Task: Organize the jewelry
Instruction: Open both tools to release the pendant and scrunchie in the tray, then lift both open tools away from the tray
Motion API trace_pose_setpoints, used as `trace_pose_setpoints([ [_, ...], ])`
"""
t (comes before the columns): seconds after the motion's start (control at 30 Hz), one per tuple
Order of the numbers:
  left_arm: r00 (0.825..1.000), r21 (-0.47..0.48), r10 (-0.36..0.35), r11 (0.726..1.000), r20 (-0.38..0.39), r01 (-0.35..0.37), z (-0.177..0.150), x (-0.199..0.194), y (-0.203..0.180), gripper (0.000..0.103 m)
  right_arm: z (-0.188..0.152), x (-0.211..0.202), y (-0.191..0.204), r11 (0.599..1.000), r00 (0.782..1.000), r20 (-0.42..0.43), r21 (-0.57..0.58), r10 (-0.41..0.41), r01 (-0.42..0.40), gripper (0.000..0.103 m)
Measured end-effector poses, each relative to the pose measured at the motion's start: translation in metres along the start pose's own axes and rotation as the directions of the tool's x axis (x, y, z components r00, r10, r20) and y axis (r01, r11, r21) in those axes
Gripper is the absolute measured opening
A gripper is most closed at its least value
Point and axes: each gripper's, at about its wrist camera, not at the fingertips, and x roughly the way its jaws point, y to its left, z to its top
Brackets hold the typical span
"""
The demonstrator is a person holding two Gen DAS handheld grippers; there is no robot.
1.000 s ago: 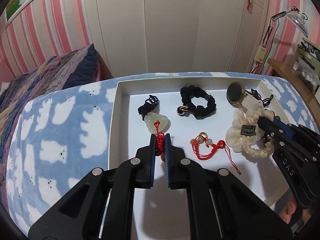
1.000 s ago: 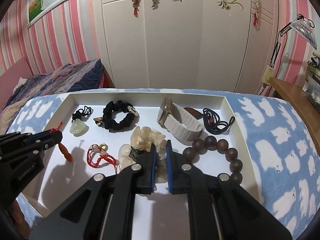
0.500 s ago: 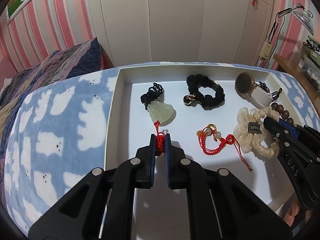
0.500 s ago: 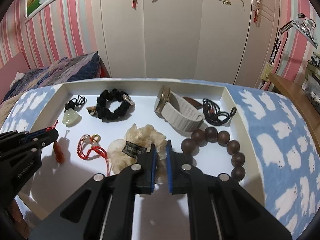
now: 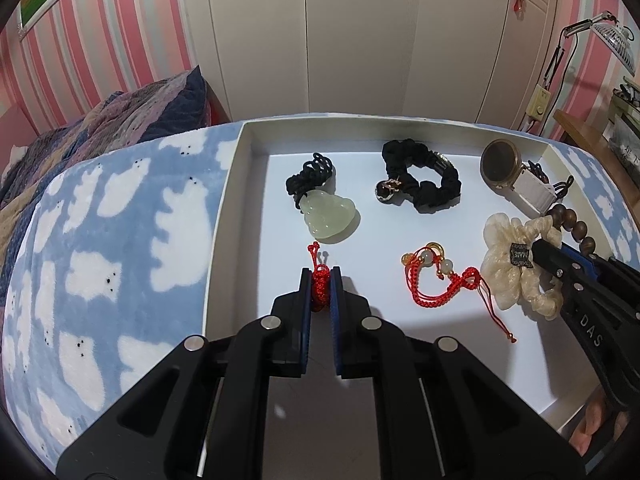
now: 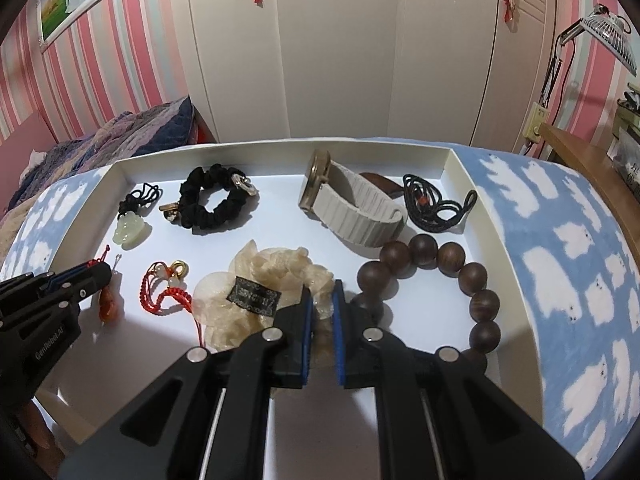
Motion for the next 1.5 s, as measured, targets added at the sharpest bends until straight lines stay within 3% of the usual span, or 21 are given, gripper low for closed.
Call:
trace_pose_setpoints([
  [0.6,1.0,0.009,-0.003,1.0,0.002,0.003,0.001,0.002,-0.003,0.009,-0.002,0.002,0.004,1.0,1.0,-0.006,-0.018,-0.019,0.019,0.015],
  [0.73,1.0,0.018,0.013,1.0,0.007,-0.013,0.001,0.003,-0.005,0.023,-0.003,0.002,0.006,0.999,1.0,-0.002,-0.023,-0.024,0.024,0.016],
  [0.83,1.0,0.022,0.024,0.999,0.007,-0.025,0.001,0.003,-0.007,0.027,-0.003,0.001,0.005,1.0,1.0,-0.009,-0.018,-0.009,0.009,0.02],
  [0.97,0.999,0.025,0.044,0.999,0.027,-0.045,0.004,-0.004,-0.009,0.036,-0.001,-0.007,0.005,0.999,0.999,-0.008,-0.011,0.032,-0.032,0.037],
  [1.03,0.999,0.025,0.037,0.999,0.037,-0.038,0.005,-0.013,-0.009,0.051,0.002,-0.017,0.007,0.999,0.999,0.021,-0.024,0.024,-0.023,0.043],
  [1.1,0.998,0.031,0.032,0.999,0.048,-0.034,0.008,-0.023,-0.01,0.059,0.007,-0.027,0.005,0.999,0.998,0.055,-0.025,0.028,-0.027,0.054],
  [1.2,0.998,0.038,0.015,0.999,0.06,-0.017,0.013,-0.041,-0.005,0.064,0.015,-0.033,0.001,0.999,0.997,0.07,-0.034,0.022,-0.019,0.061],
  [1.33,0.995,0.03,0.045,0.998,0.092,-0.048,0.02,-0.061,0.012,0.086,0.02,-0.043,-0.009,1.0,0.995,0.099,-0.008,-0.011,0.012,0.073],
  [1.4,0.991,0.019,0.066,0.997,0.113,-0.068,0.021,-0.073,0.021,0.091,0.021,-0.051,-0.015,1.0,0.994,0.109,0.008,-0.005,0.004,0.083],
  [1.5,0.991,-0.001,0.075,0.997,0.11,-0.076,0.019,-0.085,0.028,0.096,0.018,-0.067,-0.019,0.999,0.991,0.126,-0.001,-0.04,0.041,0.087],
])
